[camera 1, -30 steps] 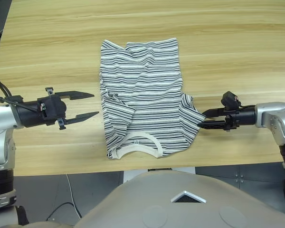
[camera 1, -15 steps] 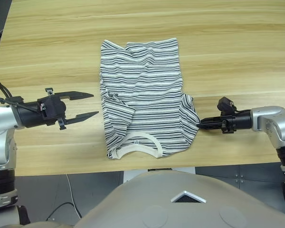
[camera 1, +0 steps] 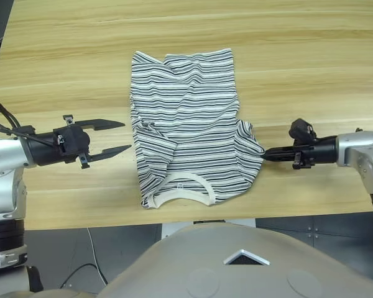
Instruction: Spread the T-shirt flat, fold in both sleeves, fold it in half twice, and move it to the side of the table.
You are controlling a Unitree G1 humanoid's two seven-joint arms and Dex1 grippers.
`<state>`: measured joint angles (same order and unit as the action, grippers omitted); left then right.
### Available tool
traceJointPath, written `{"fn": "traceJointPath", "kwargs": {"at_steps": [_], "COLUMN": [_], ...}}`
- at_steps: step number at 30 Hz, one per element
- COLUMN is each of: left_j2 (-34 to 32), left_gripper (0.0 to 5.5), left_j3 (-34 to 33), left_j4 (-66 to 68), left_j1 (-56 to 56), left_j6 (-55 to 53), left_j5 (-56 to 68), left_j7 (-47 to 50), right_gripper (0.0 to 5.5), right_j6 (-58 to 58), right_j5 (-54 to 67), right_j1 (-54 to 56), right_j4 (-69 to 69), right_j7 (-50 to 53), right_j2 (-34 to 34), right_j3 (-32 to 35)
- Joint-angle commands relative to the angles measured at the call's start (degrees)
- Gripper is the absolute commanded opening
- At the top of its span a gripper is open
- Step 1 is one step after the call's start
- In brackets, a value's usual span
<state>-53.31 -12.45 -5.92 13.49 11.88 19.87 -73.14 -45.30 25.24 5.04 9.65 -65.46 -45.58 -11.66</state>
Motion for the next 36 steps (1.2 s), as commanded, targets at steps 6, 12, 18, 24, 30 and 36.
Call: {"fn": "traceJointPath", "kwargs": {"at_steps": [6, 12, 18, 24, 30, 36], "left_j2": [-0.26, -0.22, -0.11, 0.04, -0.04, -0.18], "left_gripper": [2.38, 2.38, 2.38, 2.38, 2.38, 2.38], "left_j3": [1.04, 1.56, 2.0, 2.8, 3.45, 4.08], "left_j4": [0.06, 0.18, 0.32, 0.44, 0.57, 1.06], "left_j1": [-1.09, -0.96, -1.4, -2.29, -3.09, -4.26], "left_j6": [0.99, 1.4, 1.49, 1.31, 1.07, 0.96], "left_j5": [-0.6, -1.03, -0.88, -0.92, -0.79, -0.71], "left_j7": [0.09, 0.32, 0.13, 0.13, 0.12, -0.27], "right_gripper": [0.12, 0.12, 0.12, 0.12, 0.12, 0.32], "right_j6": [-1.67, -1.68, -1.39, 0.1, 2.59, 5.2], "right_j5": [1.96, 3.03, 1.07, -2.65, -6.04, -8.43], "right_j1": [2.5, 4.42, 8.39, 11.08, 12.42, 12.99], "right_j4": [6.85, 11.62, 13.57, 10.26, 4.21, -1.11], "right_j7": [2.44, 3.27, 4.63, 5.83, 6.63, 6.98], "right_j2": [0.01, 1.61, 5.85, 10.73, 14.7, 17.36], "right_j3": [1.26, -0.9, -8.42, -16.26, -19.77, -20.66]}}
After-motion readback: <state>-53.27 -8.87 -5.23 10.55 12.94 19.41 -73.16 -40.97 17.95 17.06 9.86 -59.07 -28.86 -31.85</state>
